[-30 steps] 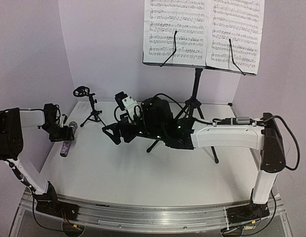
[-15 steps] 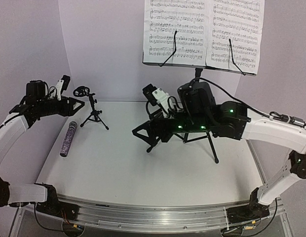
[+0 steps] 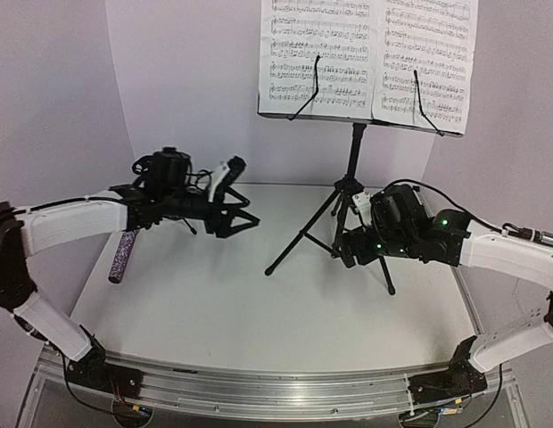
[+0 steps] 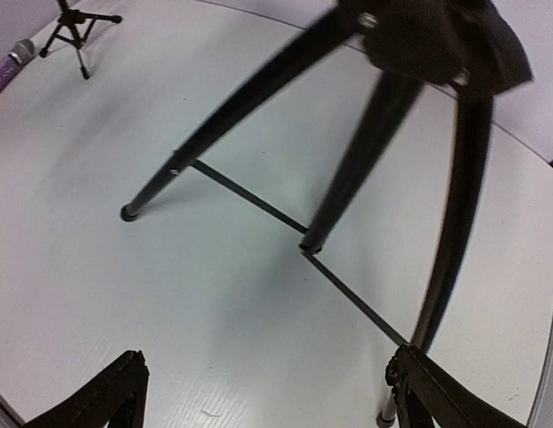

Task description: Pack up the instrument practice props

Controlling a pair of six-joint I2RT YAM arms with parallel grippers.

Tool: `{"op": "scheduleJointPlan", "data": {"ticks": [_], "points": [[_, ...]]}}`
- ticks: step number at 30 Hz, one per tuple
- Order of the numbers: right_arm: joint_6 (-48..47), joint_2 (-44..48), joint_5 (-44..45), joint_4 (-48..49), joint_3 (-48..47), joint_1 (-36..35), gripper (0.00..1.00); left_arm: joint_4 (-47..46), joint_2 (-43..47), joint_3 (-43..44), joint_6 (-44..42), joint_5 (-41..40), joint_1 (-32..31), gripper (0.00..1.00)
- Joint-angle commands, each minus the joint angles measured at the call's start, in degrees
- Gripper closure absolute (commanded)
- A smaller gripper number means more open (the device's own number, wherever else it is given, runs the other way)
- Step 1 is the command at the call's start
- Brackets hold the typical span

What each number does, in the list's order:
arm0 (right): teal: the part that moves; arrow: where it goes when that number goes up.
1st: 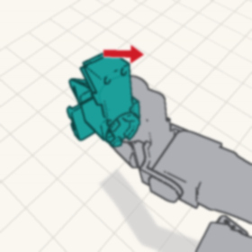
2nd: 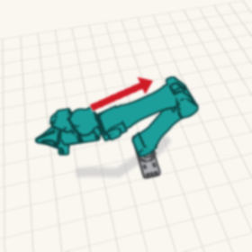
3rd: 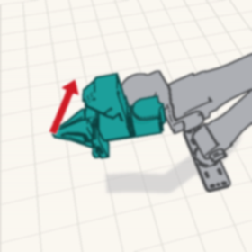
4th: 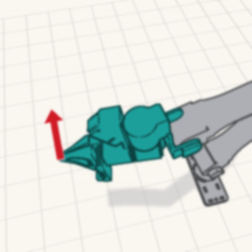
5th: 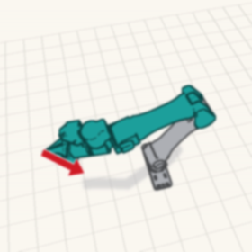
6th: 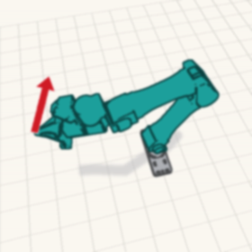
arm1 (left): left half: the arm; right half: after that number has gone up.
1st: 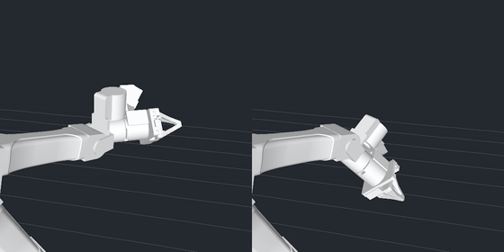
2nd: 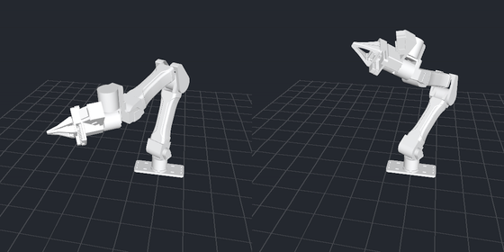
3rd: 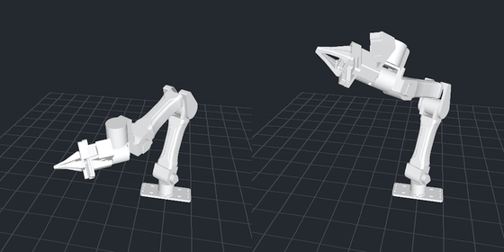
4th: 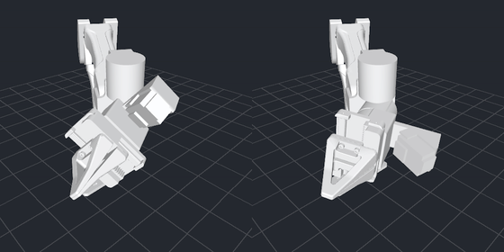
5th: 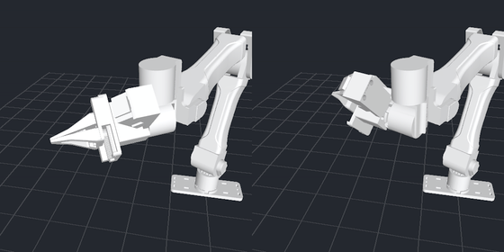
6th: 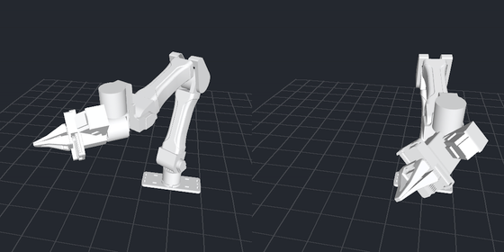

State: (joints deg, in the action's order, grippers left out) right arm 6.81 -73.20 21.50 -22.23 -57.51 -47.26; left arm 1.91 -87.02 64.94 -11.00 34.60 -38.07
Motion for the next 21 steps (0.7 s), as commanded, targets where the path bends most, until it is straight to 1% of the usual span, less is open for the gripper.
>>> {"op": "scheduleJointPlan", "data": {"ticks": [1,3,5,7,10,12,13,15,16,17,19,20,21], "points": [[-3.15,3.77,1.82,7.45,5.75,6.9,0.09,-8.64,-10.77,4.98,-6.42,-3.33,-3.67,0.24],[-5.36,4.08,1.04,12.68,8.67,10.04,0.1,-9.29,-17.1,8.67,-6.0,-4.09,-4.44,0.23],[-8.44,2.88,-2.08,17.24,9.78,12.07,0.1,-9.95,-22.85,12.72,-5.08,-5.22,-4.59,0.23],[-10.11,-0.02,-5.39,20.89,8.91,13.8,0.09,-12.32,-27.35,15.55,-6.13,-6.1,-4.65,0.23],[-11.72,-5.5,-7.23,23.3,6.03,15.96,0.12,-15.7,-31.82,17.7,-8.65,-6.74,-4.65,0.23],[-11.97,-7.56,-8.85,26.56,5.56,17.03,0.16,-15.85,-33.96,19.03,-8.95,-6.59,-4.65,0.24],[-12.3,-8.26,-9.89,27.88,5.66,17.14,0.2,-16.1,-34.63,19.22,-8.94,-6.18,-4.67,0.25],[-13.35,-9.31,-11.3,29.48,5.85,17.26,0.33,-17.03,-35.89,19.22,-8.67,-5.48,-4.92,0.31],[-13.87,-9.63,-11.92,29.59,5.99,17.22,0.4,-17.24,-36.3,19.27,-8.72,-5.08,-5.16,0.34],[-14.35,-9.8,-12.68,29.72,6.25,17.21,0.48,-17.29,-36.62,19.32,-9.0,-4.61,-5.45,0.41],[-15.2,-9.86,-14.03,29.79,6.68,17.14,0.6,-17.3,-36.9,19.33,-8.76,-4.25,-5.85,0.66],[-15.98,-9.91,-14.61,29.79,6.76,17.14,0.65,-17.33,-36.82,19.11,-8.24,-4.18,-5.85,0.8],[-16.43,-10.04,-15.0,29.79,6.79,17.17,0.69,-17.32,-36.53,18.65,-7.94,-4.35,-5.87,0.92]]}}
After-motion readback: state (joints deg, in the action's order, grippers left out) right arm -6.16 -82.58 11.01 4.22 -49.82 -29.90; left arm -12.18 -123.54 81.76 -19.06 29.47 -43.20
